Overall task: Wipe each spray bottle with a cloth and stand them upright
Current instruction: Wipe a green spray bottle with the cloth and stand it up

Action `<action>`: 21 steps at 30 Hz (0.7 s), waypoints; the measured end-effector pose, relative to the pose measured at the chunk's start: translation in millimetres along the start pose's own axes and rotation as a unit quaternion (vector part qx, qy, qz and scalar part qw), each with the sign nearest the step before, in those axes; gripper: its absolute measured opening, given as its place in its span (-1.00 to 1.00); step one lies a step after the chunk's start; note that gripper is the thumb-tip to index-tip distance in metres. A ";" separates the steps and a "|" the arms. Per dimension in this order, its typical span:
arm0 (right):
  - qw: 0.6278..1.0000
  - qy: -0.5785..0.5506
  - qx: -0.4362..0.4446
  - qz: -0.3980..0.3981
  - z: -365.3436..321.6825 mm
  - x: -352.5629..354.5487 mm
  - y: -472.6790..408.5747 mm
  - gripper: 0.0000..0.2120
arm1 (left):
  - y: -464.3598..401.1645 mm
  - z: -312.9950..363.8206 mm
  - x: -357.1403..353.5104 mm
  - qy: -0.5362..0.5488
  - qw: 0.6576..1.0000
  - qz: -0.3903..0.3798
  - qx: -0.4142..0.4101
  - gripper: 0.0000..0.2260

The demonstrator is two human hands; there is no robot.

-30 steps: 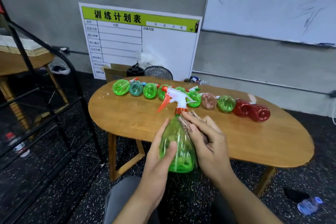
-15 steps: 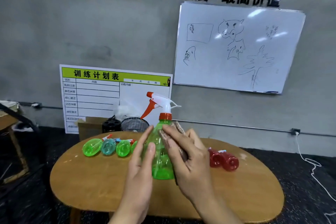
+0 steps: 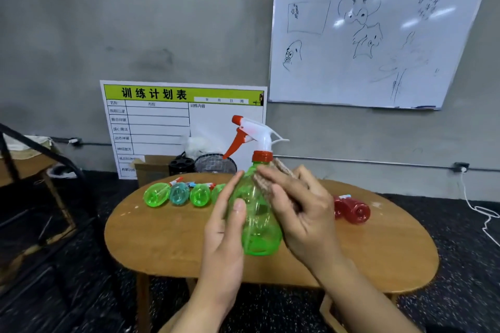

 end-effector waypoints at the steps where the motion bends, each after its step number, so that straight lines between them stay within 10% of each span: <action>1: 1.000 -0.012 -0.017 0.001 1.9 -1.7 2.4 -0.71 | 4.6 -2.9 1.2 -0.002 1.000 0.002 0.005 -0.59; 14: 0.979 0.092 0.077 -0.166 -8.3 -50.5 131.2 -0.69 | 84.7 -44.6 49.5 -0.034 0.991 0.071 0.107 -0.66; 21: 0.980 0.015 -0.133 -0.147 3.7 -73.3 135.0 -0.67 | 137.4 -63.6 59.3 -0.020 0.981 0.067 0.179 -0.59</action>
Point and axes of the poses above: each hand's wrist, its own y-axis away from the middle knuckle, its own x-axis out of the back of the hand, z = x × y, the point moved 2 cm from there along -y, towards the middle knuckle, and after that the axes turned 10 degrees about -z, right-handed, at the moved point
